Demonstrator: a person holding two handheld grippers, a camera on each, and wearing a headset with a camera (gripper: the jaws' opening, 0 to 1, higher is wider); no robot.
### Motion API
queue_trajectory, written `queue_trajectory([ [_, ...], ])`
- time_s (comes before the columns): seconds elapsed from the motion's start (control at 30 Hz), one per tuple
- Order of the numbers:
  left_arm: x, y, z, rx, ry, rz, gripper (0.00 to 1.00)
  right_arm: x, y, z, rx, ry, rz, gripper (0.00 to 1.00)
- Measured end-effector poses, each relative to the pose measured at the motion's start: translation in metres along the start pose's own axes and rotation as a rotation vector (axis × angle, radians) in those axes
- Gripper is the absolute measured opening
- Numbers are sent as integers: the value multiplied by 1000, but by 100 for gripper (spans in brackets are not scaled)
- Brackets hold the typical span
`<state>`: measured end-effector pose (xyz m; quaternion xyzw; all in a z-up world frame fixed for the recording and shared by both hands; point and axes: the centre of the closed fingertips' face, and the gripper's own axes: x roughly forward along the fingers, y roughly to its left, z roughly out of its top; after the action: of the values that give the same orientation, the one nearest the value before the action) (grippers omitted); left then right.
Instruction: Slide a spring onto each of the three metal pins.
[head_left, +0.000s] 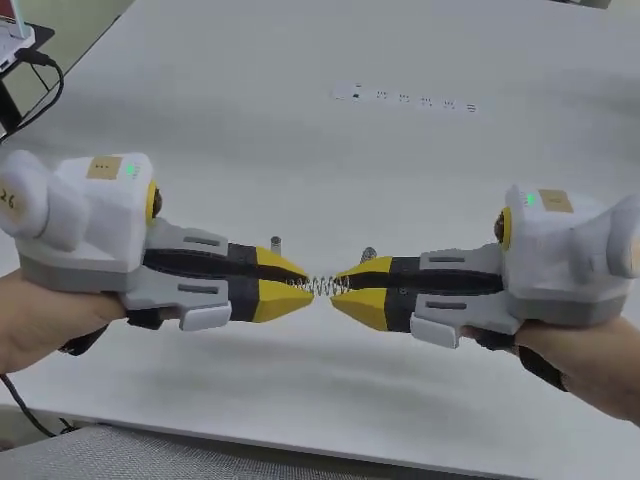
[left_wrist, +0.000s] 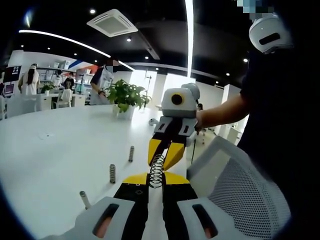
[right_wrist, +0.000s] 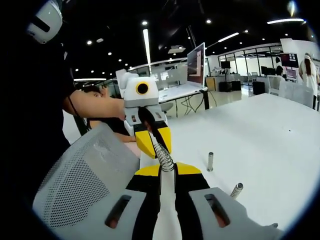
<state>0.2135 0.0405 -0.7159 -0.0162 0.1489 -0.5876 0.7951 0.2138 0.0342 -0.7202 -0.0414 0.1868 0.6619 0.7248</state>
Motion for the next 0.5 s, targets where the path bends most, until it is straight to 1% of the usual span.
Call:
queue_trajectory([
  [0.1,0,-1,0,-1,0,-2,1,0,2,1,0,-1,4,7],
  [0.2,-1,-2,-3,7,10,-1,1,-1,4,5,5,-22,13,7],
  [0.3,-2,-3,-3,22,12,3,1,-1,6,6,2,-17,16,7],
  [0.4,-2,-3,-3,17,12,3,1,-2,6,7,6,-20,20,7],
  [0.43,-2,-3,-4,25,22,5,1,-2,7,7,4,-21,22,7],
  [0.47,-2,-2,-9,44,50,7,1,-1,9,12,16,-45,35,7],
  [0.5,1,-5,-8,33,40,0,1,0,10,18,36,-73,34,7],
])
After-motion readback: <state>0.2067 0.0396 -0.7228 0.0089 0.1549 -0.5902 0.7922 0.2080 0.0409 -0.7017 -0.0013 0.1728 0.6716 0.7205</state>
